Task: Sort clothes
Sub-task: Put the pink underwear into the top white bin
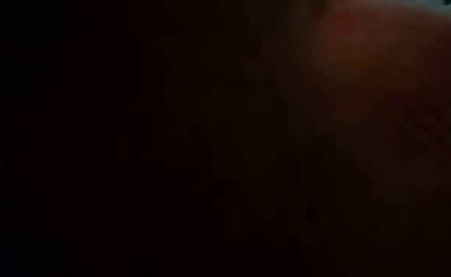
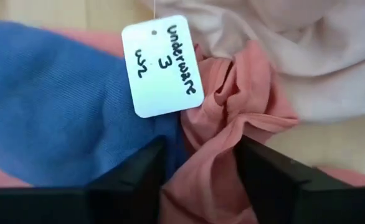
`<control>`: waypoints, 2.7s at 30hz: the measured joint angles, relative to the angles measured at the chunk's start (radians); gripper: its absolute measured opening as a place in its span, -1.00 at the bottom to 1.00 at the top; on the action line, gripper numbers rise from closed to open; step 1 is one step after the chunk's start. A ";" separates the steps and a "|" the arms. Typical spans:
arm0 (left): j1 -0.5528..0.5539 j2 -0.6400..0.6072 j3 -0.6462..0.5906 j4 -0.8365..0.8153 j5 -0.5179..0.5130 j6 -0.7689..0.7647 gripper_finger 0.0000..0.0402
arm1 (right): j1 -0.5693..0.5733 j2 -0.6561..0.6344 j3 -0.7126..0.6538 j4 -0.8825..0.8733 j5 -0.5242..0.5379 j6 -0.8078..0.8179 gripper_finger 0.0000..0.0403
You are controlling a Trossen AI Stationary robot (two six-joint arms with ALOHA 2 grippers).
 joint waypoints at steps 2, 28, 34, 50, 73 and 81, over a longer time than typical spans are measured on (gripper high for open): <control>0.000 0.000 0.000 0.000 0.000 0.000 -0.07 | 0.000 -0.017 0.000 0.004 0.000 -0.005 -0.29; 0.000 0.000 0.000 -0.002 0.000 0.000 -0.07 | 0.060 -0.154 0.206 -0.094 0.201 -0.171 -0.97; 0.000 0.000 0.000 -0.002 0.000 0.000 -0.07 | 0.058 -0.229 0.224 -0.041 0.294 -0.242 -0.95; 0.000 0.000 0.000 -0.003 0.000 0.000 -0.07 | 0.032 -0.389 0.226 0.280 0.417 -0.546 -0.95; 0.000 0.000 0.000 -0.003 0.000 0.000 -0.07 | -0.306 -0.402 0.192 0.868 0.192 -0.548 -0.93; 0.000 0.000 0.000 -0.003 0.000 0.000 -0.07 | -0.369 -0.400 0.072 0.656 0.015 -0.287 -0.93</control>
